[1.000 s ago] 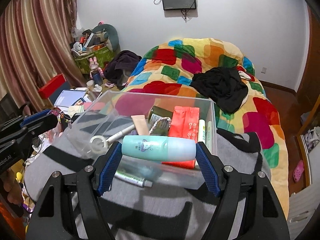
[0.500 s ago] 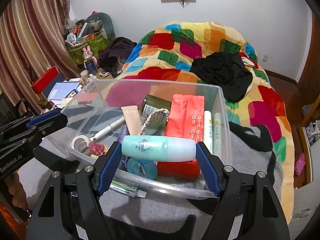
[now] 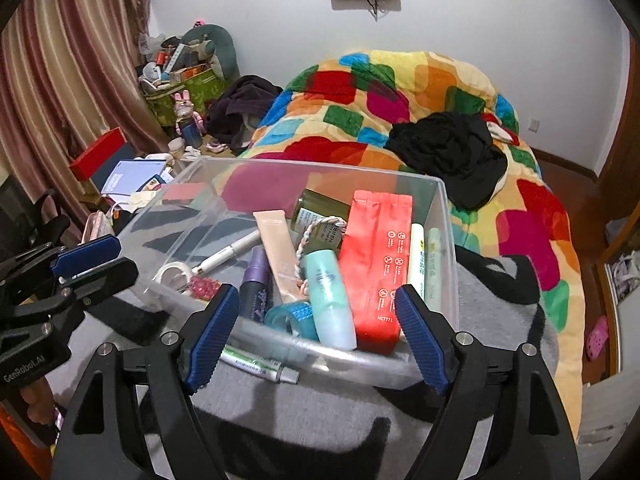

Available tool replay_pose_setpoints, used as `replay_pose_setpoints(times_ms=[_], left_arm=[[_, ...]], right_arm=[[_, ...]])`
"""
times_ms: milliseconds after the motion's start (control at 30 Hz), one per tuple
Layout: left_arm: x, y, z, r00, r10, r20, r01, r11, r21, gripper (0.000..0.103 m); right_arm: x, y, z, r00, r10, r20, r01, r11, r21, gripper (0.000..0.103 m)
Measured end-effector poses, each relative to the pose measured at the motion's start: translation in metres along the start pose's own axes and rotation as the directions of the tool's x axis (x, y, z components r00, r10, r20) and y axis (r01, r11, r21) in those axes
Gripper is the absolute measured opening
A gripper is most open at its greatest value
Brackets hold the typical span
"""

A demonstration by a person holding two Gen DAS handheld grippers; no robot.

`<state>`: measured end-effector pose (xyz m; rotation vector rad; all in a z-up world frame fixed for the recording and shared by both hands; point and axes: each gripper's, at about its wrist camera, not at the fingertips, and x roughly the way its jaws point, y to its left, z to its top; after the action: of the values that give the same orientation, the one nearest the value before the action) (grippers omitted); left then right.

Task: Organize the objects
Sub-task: 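Grasp the blue card with the left tool while the right tool grasps the white tube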

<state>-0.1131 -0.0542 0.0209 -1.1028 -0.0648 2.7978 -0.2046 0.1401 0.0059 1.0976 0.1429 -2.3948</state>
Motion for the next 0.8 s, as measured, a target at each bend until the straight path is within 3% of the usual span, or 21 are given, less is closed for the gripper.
replay_pose_setpoints(times_ms=[200,367,567,667,700,800], left_arm=[[-0.003,-0.008,-0.017,1.0,-0.012,-0.024,0.013,0.999,0.031,0.057],[0.016,-0.014,-0.036,0.993,-0.028,-0.111,0.035,0.998,0.061,0.057],[0.046,-0.023,-0.049,0.974,-0.032,-0.224,0.054,0.995,0.089,0.057],[0.054,-0.024,-0.05,0.966,-0.028,-0.258,0.053,0.994,0.093,0.057],[0.057,-0.024,-0.051,0.961,-0.03,-0.273,0.057,0.994,0.092,0.052],[0.054,-0.023,-0.053,0.963,-0.026,-0.269,0.052,0.995,0.089,0.051]], right_arm=[[-0.024,0.007,-0.011,0.999,0.013,0.045,-0.011,0.999,-0.043,0.077],[-0.031,0.007,-0.025,0.999,0.018,0.043,-0.016,0.999,-0.052,0.077],[-0.021,0.007,-0.044,1.0,0.023,-0.007,-0.023,0.996,-0.085,0.076],[-0.009,0.008,-0.05,0.998,0.031,-0.045,-0.035,0.995,-0.093,0.07],[-0.005,0.008,-0.051,0.998,0.038,-0.058,-0.043,0.995,-0.092,0.067],[0.007,0.01,-0.055,0.995,0.045,-0.093,-0.053,0.995,-0.082,0.06]])
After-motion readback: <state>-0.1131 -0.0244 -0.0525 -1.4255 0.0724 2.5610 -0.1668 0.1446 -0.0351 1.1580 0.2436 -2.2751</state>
